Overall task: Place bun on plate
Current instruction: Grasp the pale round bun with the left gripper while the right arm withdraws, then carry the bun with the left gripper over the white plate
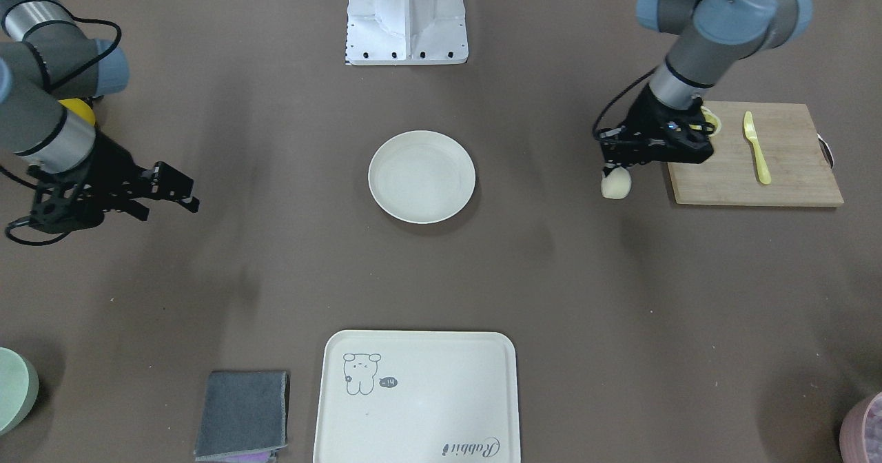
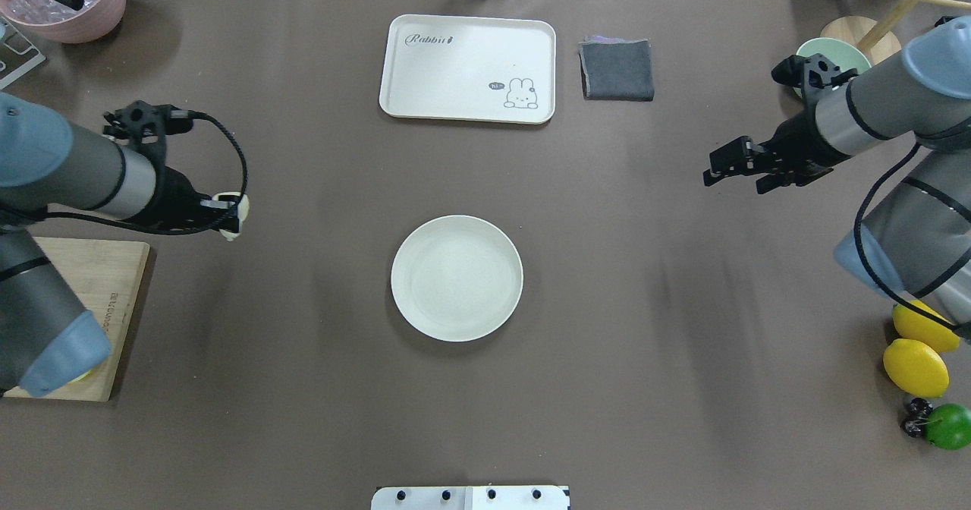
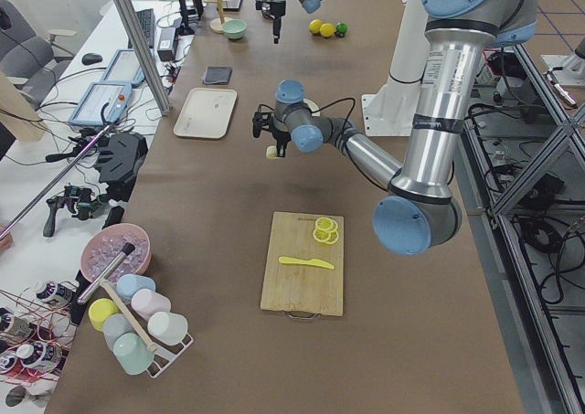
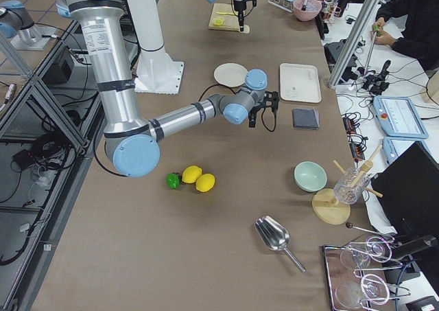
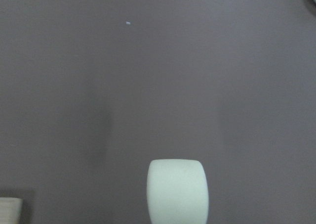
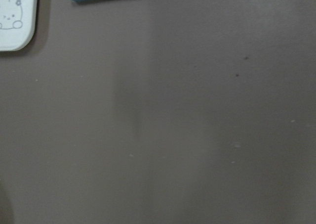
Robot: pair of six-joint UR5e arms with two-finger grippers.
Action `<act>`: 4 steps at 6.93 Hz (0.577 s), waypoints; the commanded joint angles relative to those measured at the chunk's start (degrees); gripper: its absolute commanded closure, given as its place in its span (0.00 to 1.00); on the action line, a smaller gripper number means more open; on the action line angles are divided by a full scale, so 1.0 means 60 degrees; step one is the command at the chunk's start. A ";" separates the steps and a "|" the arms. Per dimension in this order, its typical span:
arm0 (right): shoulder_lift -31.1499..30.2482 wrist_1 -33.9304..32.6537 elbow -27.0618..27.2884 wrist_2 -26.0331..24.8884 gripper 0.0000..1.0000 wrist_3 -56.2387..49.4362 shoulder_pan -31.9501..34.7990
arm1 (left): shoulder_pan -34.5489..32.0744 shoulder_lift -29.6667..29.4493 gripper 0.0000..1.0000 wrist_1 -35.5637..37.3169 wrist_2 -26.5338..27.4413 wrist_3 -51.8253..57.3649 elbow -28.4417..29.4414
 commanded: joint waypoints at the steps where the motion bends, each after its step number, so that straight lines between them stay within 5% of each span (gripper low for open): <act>1: -0.0636 -0.0014 -0.0663 0.0551 0.01 -0.2250 0.1215 | 0.2236 -0.3030 0.86 0.2669 0.2225 -0.1105 0.0589; 4: -0.1384 -0.0014 -0.1324 0.0551 0.00 -0.4671 0.2081 | 0.2919 -0.4491 0.82 0.0919 0.2748 -0.2366 0.3294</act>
